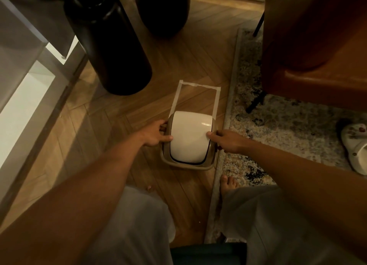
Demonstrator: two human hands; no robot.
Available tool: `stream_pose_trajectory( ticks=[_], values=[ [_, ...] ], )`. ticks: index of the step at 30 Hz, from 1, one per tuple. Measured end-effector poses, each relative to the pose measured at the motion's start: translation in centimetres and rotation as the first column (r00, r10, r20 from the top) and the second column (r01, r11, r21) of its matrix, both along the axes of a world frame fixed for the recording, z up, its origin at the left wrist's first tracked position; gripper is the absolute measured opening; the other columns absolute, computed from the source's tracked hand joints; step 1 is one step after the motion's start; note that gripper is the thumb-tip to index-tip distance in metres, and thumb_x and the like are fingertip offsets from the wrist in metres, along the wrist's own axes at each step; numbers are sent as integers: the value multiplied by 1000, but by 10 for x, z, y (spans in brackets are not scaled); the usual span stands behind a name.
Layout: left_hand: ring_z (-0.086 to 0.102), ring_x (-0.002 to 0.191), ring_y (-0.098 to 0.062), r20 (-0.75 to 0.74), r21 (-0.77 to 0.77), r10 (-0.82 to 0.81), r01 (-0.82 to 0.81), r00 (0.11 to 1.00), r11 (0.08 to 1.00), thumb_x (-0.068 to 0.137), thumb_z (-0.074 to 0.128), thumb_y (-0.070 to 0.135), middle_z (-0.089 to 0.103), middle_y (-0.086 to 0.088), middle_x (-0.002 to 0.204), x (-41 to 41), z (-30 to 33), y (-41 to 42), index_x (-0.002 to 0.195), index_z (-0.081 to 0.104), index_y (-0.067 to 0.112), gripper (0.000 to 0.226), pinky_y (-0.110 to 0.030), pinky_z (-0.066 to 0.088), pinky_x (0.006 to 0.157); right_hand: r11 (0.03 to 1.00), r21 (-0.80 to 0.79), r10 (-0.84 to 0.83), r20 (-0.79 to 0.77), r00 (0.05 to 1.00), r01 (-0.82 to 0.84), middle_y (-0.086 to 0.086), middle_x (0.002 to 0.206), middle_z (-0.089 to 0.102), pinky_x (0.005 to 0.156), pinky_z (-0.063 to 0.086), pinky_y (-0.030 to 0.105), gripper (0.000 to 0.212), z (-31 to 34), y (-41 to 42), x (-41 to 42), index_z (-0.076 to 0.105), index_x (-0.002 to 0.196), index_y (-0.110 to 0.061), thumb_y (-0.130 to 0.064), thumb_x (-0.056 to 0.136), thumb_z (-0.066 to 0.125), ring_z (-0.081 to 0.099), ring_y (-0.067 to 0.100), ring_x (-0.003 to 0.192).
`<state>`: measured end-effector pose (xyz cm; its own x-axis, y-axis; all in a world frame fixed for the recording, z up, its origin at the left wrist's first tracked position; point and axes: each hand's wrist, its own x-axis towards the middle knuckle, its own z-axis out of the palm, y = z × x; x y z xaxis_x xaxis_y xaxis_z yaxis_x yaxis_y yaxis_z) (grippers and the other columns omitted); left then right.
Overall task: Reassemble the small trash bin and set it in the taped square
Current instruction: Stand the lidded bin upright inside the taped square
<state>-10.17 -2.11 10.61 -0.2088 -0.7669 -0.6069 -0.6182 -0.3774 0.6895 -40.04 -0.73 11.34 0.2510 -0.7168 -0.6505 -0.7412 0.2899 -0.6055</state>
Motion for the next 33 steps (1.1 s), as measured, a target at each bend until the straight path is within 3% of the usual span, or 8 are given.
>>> stream_pose_trajectory(
  ticks=[4,7,12,17,21,24,29,33],
  values=[
    [56,103,-12,-27,3,18,-18,999,1000,85,75,18,51,-3,140,1,-5,2,149,36,20,75,-20,48,68,999,-39,24,-15,1000,-24,5,105,70,82,57,37,60,-6,-2,0,65,112,-17,-69,94,41,68,19,90],
    [54,107,-14,-28,5,27,-26,999,1000,84,76,19,50,-2,142,1,-8,1,150,34,21,78,-21,49,70,999,-36,33,-15,999,-33,7,110,69,89,55,42,66,-10,-3,0,64,120,-12,-68,94,40,67,22,96],
    [50,109,-11,5,2,0,0,1000,1000,85,74,22,48,-2,146,-1,-7,-1,151,33,23,77,-31,47,83,998,-53,39,-18,999,-40,-13,90,61,60,42,17,49,-13,-2,2,60,112,-23,-65,97,38,59,1,82],
    [47,115,-9,35,-18,-42,43,998,999,88,71,23,47,-2,146,-3,-4,-2,149,35,24,70,-29,45,84,999,-40,29,-7,1000,-30,-14,87,61,45,42,7,34,-13,-4,3,56,99,-32,-61,98,40,61,3,78],
    [49,121,-13,106,-62,-95,102,990,993,87,72,24,51,-4,143,-6,-3,-3,146,39,22,68,-30,38,94,996,-39,80,9,997,-79,-4,115,66,65,41,12,53,-12,-6,0,56,132,-19,-59,99,41,57,-2,87],
    [44,132,-21,109,-120,-109,122,988,985,83,77,21,46,-6,147,-8,0,-4,149,32,21,80,-30,33,98,994,-98,61,46,997,-56,4,141,52,90,37,20,63,-5,-9,1,35,151,-19,-48,98,54,52,12,117],
    [37,138,-25,68,-199,-101,113,993,974,81,78,28,32,-4,156,-16,6,-5,156,14,26,98,-38,34,109,938,-344,51,-5,999,-50,12,150,38,96,35,28,76,5,-15,11,33,147,-12,-46,90,68,43,28,134],
    [33,141,-25,76,-214,-106,120,991,969,89,70,27,33,-5,156,-21,4,-6,156,19,23,85,-47,32,114,936,-307,170,-31,985,-171,3,150,36,103,47,42,79,3,-16,18,27,154,-20,-53,91,62,49,28,129]
  ],
)
